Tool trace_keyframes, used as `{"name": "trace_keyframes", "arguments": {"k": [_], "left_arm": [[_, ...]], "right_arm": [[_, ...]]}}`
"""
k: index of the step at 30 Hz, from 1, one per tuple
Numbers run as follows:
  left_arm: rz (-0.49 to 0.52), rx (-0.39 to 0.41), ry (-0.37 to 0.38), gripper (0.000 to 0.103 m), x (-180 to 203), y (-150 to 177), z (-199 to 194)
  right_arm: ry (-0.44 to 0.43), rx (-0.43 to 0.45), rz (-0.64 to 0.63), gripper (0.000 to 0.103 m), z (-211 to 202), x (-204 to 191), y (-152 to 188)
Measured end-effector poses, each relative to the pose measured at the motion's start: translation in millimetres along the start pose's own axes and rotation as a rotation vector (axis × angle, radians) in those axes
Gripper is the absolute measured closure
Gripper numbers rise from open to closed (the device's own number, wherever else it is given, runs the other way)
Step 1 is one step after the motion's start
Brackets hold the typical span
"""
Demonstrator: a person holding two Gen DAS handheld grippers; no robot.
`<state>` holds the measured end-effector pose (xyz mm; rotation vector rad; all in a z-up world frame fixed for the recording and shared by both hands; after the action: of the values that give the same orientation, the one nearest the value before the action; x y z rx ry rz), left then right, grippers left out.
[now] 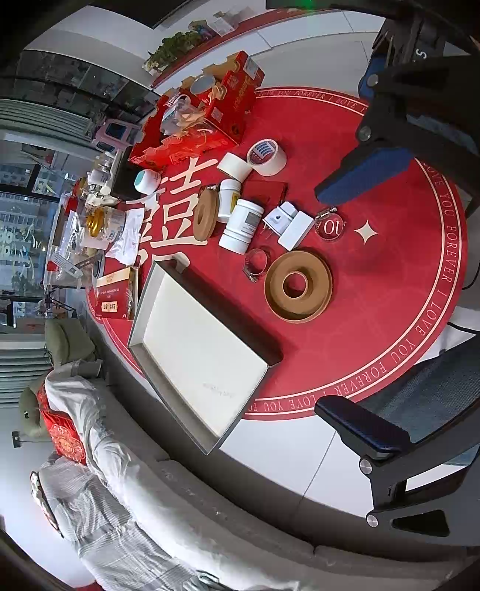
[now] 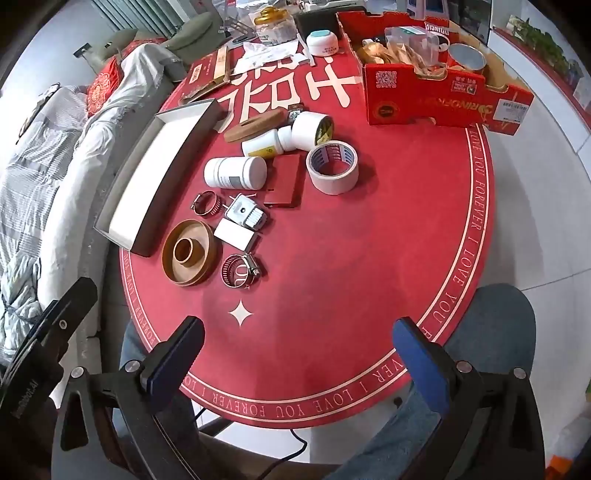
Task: Organize rigid objects
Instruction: 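Move both tools toward the brown ring and tape roll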
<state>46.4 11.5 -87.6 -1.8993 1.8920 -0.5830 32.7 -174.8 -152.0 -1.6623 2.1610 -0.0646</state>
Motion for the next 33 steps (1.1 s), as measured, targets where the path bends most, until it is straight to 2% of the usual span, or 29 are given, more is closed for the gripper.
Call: {"name": "trace_keyframes", "arguments": {"k": [9, 17, 19, 26, 33], "left_arm": [[-0.008, -0.035, -0.021, 0.000, 0.4, 5.0, 9.8], [-0.174, -0.115, -0.022, 0.000, -31.4, 13.2, 32.2], [-0.186, -0.136, -0.034, 0.000, -35.0, 16.0, 38.6], [-0.106, -0.169, -0.044, 0.000, -23.2, 15.0, 61.0], [-0.015, -0.251, -0.025, 0.000, -4.4, 21.1, 106.2]], "right_arm": [[-0.010, -0.014, 0.019, 0.000, 5.8, 6.6, 0.3], [-0.006, -0.020, 0.066, 0.000, 9.8, 24.6, 3.0], [-0.006, -0.034, 0.077, 0.000, 13.7, 27.9, 5.0], [0.002, -0.064, 0.075, 0.000, 24.3, 31.0, 6.3], [0.017, -0.096, 0.077, 0.000, 34.7, 33.7, 7.3]]}}
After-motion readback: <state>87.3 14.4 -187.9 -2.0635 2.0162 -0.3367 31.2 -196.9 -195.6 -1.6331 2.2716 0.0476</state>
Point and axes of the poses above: each gripper's, at about its wrist camera, not at the fingertips, and z roughly the way its jaws point, x to its right, y to its underside, the point moved 9 cm from there along z, roughly the way its jaws point, and after that the axes turned 4 degrees about z, right-handed, at the moved point
